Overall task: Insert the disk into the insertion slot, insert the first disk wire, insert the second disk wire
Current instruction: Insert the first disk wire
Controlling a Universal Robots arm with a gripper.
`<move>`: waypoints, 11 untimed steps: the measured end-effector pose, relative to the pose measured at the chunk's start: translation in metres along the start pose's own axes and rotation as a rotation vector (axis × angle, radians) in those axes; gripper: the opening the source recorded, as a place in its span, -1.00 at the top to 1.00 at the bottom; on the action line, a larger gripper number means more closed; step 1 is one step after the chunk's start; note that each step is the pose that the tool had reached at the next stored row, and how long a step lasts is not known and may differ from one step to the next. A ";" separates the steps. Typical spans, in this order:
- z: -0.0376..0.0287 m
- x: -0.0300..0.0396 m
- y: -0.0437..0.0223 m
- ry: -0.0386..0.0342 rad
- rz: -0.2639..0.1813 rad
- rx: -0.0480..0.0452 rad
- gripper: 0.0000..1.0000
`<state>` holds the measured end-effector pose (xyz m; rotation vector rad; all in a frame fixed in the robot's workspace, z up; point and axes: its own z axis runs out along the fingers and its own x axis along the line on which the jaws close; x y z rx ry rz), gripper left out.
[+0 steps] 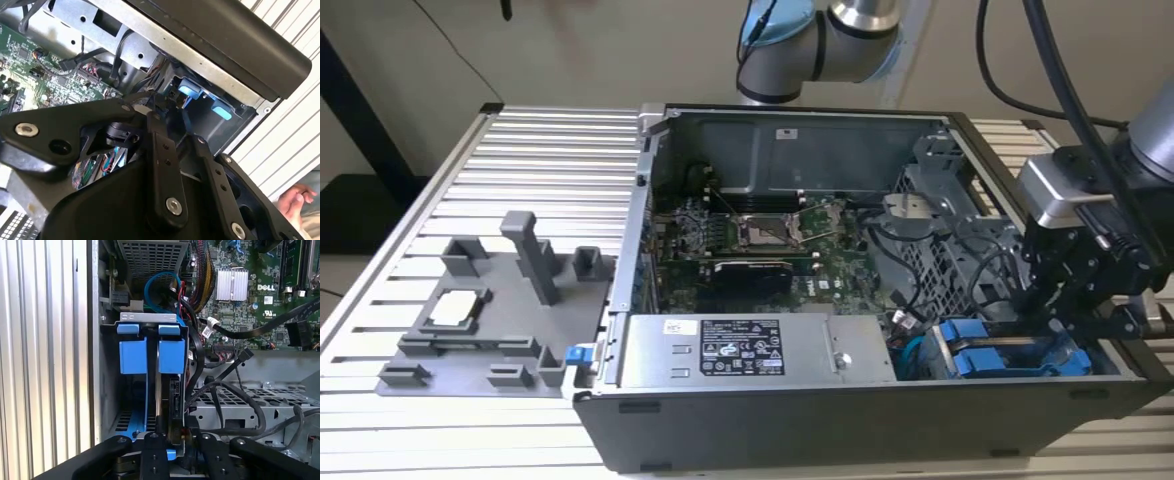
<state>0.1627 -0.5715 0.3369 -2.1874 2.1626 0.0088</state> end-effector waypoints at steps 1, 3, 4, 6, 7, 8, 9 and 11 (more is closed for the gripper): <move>0.0000 0.0000 0.0000 0.0000 0.000 0.0000 0.34; -0.0028 -0.0002 -0.0001 -0.0002 0.000 -0.0001 0.34; -0.0065 -0.0003 -0.0003 -0.0001 0.000 0.0000 0.34; -0.0154 -0.0008 -0.0007 0.0000 0.000 0.0000 0.34; -0.0199 -0.0010 -0.0009 0.0001 0.000 -0.0001 0.34; -0.0243 -0.0012 -0.0010 0.0000 0.000 -0.0001 0.34; -0.0289 -0.0015 -0.0012 0.0000 0.000 0.0000 0.34; -0.0379 -0.0019 -0.0016 0.0001 0.000 0.0000 0.34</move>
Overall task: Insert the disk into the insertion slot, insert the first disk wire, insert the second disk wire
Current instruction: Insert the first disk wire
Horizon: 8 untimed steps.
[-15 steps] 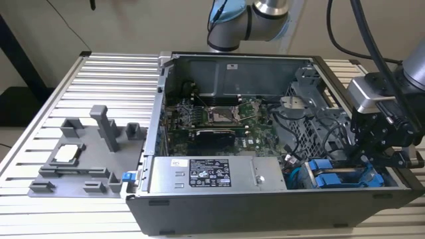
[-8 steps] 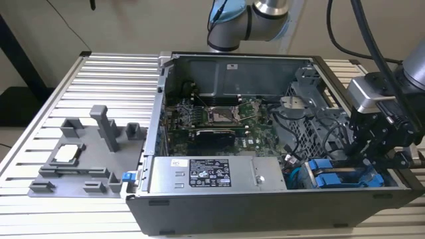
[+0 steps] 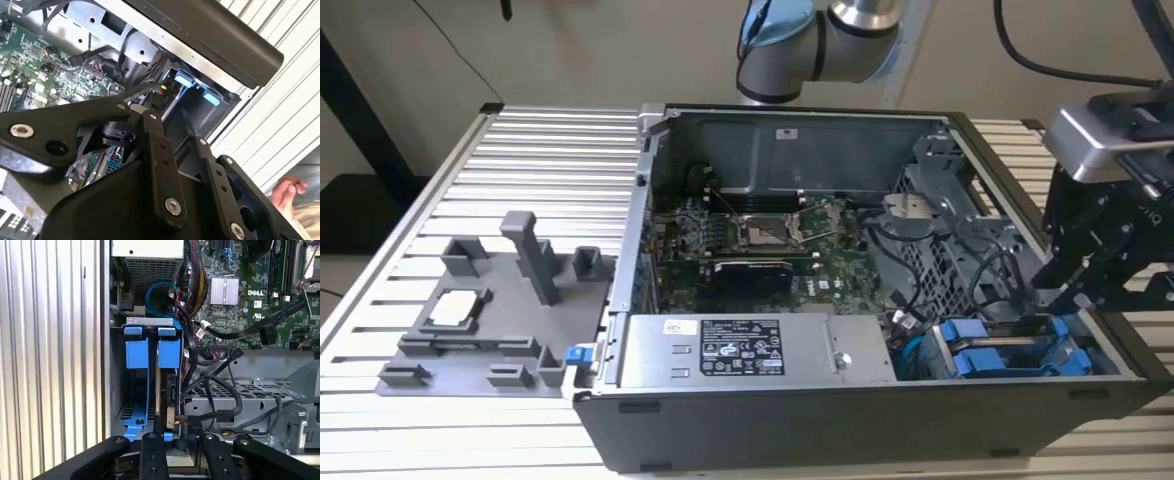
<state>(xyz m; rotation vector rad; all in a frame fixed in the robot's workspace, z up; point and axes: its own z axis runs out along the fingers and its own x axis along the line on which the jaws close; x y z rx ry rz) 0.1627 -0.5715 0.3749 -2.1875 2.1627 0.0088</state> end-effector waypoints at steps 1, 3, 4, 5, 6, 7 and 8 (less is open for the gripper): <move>-0.0046 -0.0002 -0.0002 -0.0002 0.000 0.0000 0.34; -0.0136 -0.0007 -0.0006 0.0000 0.000 0.0000 0.34; -0.0163 -0.0009 -0.0007 0.0000 0.000 0.0000 0.34; -0.0163 -0.0008 -0.0007 -0.0001 0.000 0.0000 0.34; -0.0163 -0.0008 -0.0007 -0.0001 0.000 0.0000 0.34; -0.0163 -0.0008 -0.0007 -0.0002 0.000 0.0000 0.34; -0.0163 -0.0008 -0.0007 -0.0002 0.000 0.0000 0.34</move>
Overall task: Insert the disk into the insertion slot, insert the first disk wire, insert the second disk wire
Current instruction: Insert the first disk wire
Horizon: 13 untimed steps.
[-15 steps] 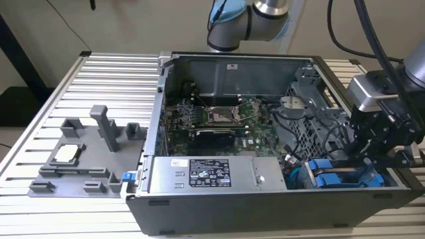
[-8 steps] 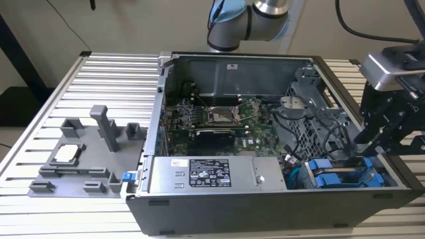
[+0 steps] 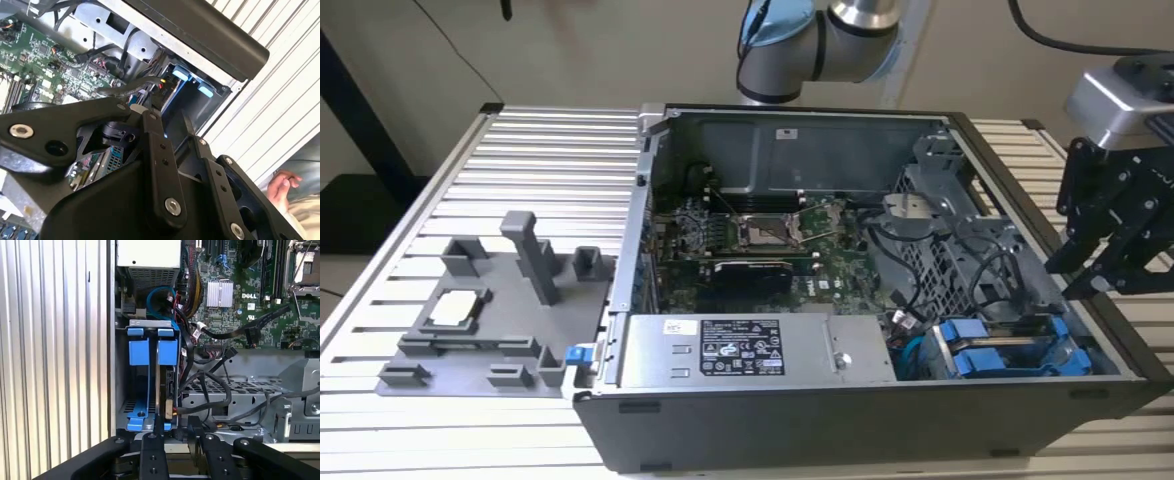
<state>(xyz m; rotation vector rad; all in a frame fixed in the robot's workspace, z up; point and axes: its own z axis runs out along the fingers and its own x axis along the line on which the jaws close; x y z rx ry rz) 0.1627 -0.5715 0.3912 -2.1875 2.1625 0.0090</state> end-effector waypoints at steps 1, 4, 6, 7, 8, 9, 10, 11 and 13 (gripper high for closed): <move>0.0000 0.0000 0.0000 0.0000 0.000 0.0000 0.34; -0.0003 0.0000 0.0000 -0.0098 0.001 0.0002 0.34; -0.0001 0.0000 0.0005 -0.0464 0.003 0.0006 0.34; -0.0002 0.0000 0.0008 -0.0629 0.004 0.0008 0.34; -0.0001 0.0000 0.0011 -0.0806 0.005 0.0010 0.34; -0.0001 0.0000 0.0015 -0.0986 0.006 0.0013 0.34; -0.0002 -0.0001 0.0018 -0.1166 0.007 0.0016 0.34; -0.0001 -0.0009 0.0021 -0.1279 0.008 0.0017 0.34; 0.0005 -0.0085 0.0024 -0.1285 0.008 0.0018 0.34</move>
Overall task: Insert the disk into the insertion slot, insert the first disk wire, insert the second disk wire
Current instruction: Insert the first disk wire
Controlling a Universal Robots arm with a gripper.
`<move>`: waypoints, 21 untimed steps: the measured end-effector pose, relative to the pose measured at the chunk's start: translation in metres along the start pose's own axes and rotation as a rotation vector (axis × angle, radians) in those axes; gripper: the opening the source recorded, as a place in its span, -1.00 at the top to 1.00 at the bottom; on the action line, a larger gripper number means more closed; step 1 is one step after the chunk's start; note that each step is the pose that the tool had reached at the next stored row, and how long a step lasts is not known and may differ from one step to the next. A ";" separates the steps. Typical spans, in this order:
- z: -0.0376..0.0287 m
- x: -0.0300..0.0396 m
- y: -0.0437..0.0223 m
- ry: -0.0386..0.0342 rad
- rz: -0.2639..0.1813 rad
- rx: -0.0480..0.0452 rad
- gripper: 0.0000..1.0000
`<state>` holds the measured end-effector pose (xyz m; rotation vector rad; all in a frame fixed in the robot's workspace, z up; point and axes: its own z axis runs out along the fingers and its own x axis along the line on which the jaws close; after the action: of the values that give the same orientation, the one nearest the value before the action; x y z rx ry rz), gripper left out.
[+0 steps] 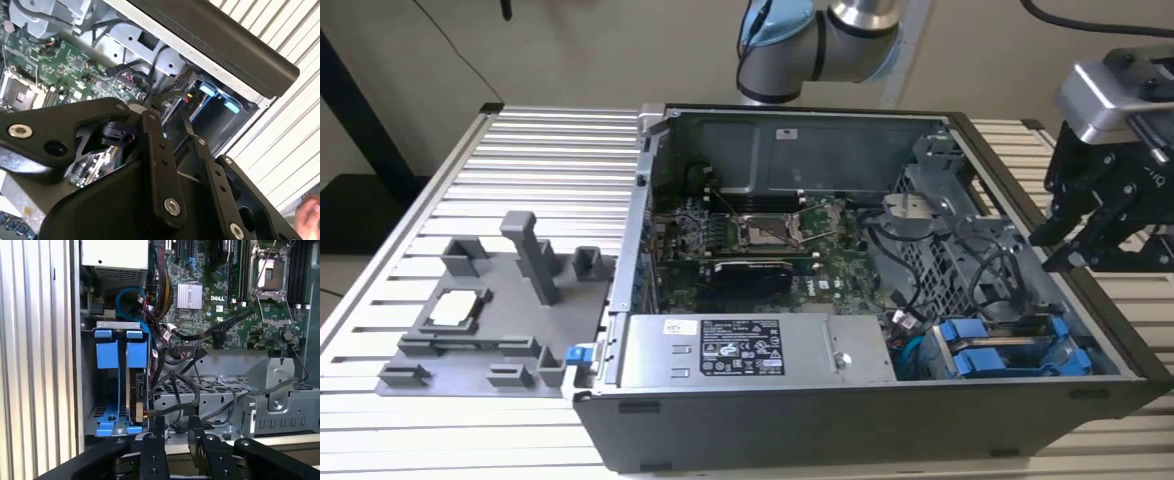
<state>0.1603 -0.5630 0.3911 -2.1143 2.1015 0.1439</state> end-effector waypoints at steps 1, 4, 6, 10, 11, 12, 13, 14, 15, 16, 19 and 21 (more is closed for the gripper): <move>0.0011 -0.0038 0.0003 -0.0004 0.000 0.0000 0.34; 0.0038 -0.0152 0.0009 -0.0004 0.000 0.0000 0.34; 0.0050 -0.0198 0.0013 -0.0005 0.000 -0.0012 0.34; 0.0058 -0.0247 0.0053 -0.0004 0.000 -0.0055 0.34; 0.0059 -0.0257 0.0079 -0.0003 -0.001 -0.0056 0.34; 0.0062 -0.0268 0.0108 -0.0004 -0.001 -0.0057 0.34; 0.0064 -0.0276 0.0141 -0.0004 -0.001 -0.0057 0.34; 0.0066 -0.0280 0.0170 -0.0004 -0.002 -0.0059 0.34; 0.0067 -0.0282 0.0193 -0.0006 -0.004 -0.0063 0.34; 0.0068 -0.0285 0.0212 -0.0006 -0.007 -0.0067 0.34; 0.0070 -0.0291 0.0264 -0.0011 -0.017 -0.0085 0.34; 0.0071 -0.0292 0.0297 -0.0013 -0.025 -0.0100 0.34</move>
<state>0.1306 -0.5331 0.3880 -2.1446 2.0770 0.1530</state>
